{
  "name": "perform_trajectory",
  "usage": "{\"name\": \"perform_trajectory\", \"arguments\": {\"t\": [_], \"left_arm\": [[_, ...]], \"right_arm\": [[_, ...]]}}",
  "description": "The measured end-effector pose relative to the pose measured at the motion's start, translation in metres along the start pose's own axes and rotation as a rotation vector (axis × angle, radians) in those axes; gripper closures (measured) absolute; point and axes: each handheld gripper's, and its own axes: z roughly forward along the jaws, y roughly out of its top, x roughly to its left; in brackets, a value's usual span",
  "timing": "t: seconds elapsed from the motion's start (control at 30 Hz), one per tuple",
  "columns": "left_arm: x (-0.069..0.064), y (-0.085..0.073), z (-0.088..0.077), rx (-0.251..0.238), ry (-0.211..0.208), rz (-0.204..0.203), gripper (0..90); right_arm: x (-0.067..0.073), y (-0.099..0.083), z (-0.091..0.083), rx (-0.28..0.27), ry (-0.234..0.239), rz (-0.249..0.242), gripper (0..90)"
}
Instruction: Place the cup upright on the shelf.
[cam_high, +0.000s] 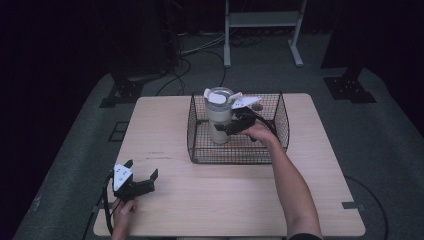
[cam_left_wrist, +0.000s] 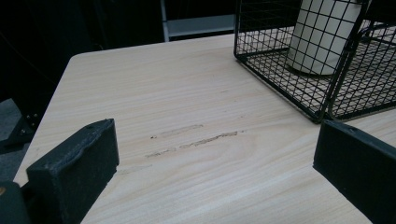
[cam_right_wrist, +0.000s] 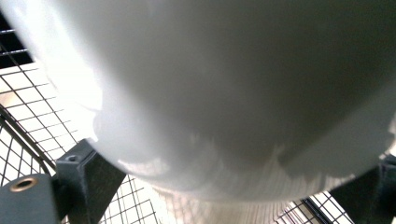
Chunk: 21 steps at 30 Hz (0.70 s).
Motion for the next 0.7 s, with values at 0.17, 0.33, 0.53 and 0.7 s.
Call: {"name": "perform_trajectory", "arguments": {"t": [0.17, 0.33, 0.53, 0.7], "left_arm": [[0.0, 0.0, 0.0, -0.003, -0.001, -0.001, 0.0], [0.0, 0.0, 0.0, 0.001, -0.001, 0.003, 0.0], [0.0, 0.0, 0.0, 0.001, 0.0, 0.003, 0.0], [0.0, 0.0, 0.0, 0.002, 0.001, 0.006, 0.0]], "right_arm": [[0.0, -0.001, -0.003, 0.003, -0.002, -0.001, 7.9], [-0.001, -0.002, -0.009, -0.001, -0.005, 0.0, 8.0], [0.001, -0.001, -0.015, -0.002, -0.014, -0.006, 8.3], [0.001, -0.001, -0.023, -0.008, -0.025, 0.0, 8.3]]}}
